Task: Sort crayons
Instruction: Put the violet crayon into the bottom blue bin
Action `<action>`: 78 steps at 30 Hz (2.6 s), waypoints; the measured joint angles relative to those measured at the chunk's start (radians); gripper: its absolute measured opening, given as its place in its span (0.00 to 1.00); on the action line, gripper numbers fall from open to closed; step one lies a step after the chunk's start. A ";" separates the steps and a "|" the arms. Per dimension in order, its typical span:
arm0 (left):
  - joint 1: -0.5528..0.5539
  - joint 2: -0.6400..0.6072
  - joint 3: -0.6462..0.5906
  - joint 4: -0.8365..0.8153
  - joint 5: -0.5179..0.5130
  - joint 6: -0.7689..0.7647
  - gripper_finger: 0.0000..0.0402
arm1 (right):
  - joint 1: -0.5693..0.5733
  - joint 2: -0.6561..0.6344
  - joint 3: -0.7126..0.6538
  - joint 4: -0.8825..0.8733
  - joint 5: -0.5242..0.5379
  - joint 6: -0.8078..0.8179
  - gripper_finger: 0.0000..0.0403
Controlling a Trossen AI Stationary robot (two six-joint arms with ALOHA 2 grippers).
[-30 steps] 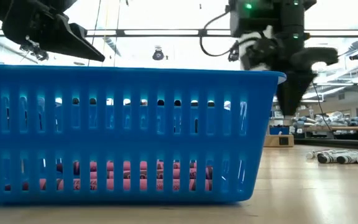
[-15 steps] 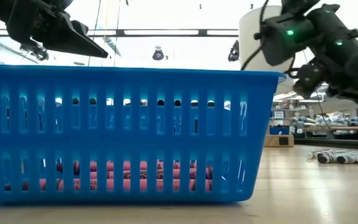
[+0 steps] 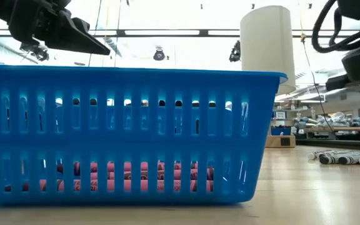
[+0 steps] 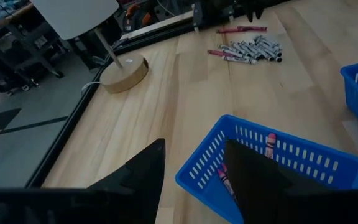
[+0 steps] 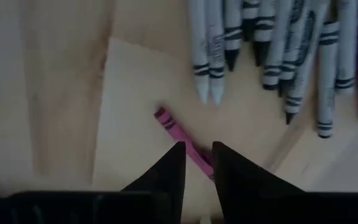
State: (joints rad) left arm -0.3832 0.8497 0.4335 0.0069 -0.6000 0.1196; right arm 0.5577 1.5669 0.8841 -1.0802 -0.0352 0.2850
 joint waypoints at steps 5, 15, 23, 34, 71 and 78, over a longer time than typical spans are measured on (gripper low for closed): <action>0.000 0.000 0.000 0.010 0.000 0.000 0.44 | 0.003 0.000 -0.016 0.035 -0.018 -0.033 0.22; 0.000 0.000 0.000 0.010 0.000 0.005 0.44 | 0.002 0.002 -0.037 0.076 -0.044 -0.069 0.22; 0.000 0.000 0.000 0.005 0.000 0.006 0.44 | 0.014 0.087 -0.050 0.096 -0.066 -0.103 0.22; 0.000 0.000 0.000 0.005 0.000 0.007 0.44 | 0.025 0.153 -0.045 0.118 -0.047 -0.179 0.15; -0.016 0.057 0.002 0.100 0.280 -0.163 0.44 | -0.143 0.077 0.230 0.798 0.121 -0.209 0.09; -0.016 0.061 0.001 0.110 0.272 -0.214 0.44 | -0.160 0.151 0.231 1.026 0.034 -0.183 0.09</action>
State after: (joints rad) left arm -0.3988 0.9108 0.4347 0.1170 -0.3282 -0.0948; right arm 0.3977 1.7182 1.1146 -0.0545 -0.0014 0.1020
